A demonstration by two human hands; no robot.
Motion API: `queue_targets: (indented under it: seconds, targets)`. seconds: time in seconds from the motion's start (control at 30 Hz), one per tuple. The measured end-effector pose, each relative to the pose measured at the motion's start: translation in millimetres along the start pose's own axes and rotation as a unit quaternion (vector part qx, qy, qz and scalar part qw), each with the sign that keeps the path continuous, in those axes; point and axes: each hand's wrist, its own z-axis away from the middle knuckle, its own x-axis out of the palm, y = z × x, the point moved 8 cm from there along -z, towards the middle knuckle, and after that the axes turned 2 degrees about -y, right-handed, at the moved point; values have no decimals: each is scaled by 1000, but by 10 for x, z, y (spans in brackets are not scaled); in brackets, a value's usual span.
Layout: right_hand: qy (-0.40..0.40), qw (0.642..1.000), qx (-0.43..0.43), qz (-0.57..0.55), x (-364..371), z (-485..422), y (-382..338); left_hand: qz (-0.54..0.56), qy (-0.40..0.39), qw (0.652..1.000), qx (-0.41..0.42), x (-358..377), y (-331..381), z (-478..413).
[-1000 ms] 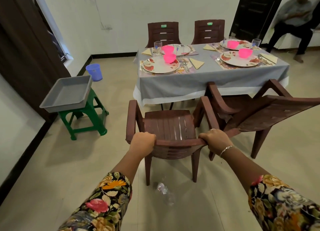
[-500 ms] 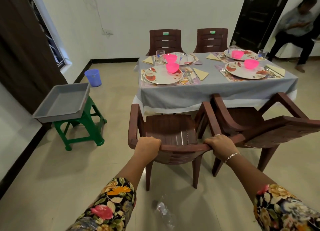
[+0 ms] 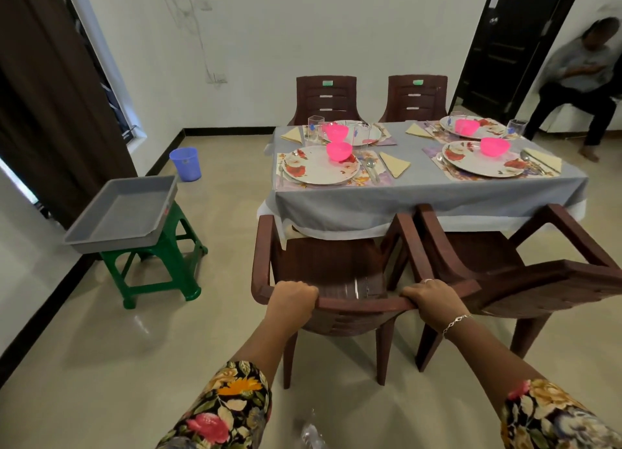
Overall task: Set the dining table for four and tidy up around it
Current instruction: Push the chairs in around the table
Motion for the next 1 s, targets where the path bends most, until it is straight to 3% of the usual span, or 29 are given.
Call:
queue_targets:
  seconds: [0.2,0.37,0.83,1.0]
  targets:
    - [73,996,-48,27,-67,-43,24,1,2,1000,11,40,2,-70]
    - [77,995,-52,28,-13,-19,21,6,5,1000,2,71,10,-54]
    - [121,991,-47,31,-76,-24,7,-9,16,999,-27,67,24,-37]
    - [142,989,-8,33,-100,17,-2,6,14,999,-43,67,24,-1]
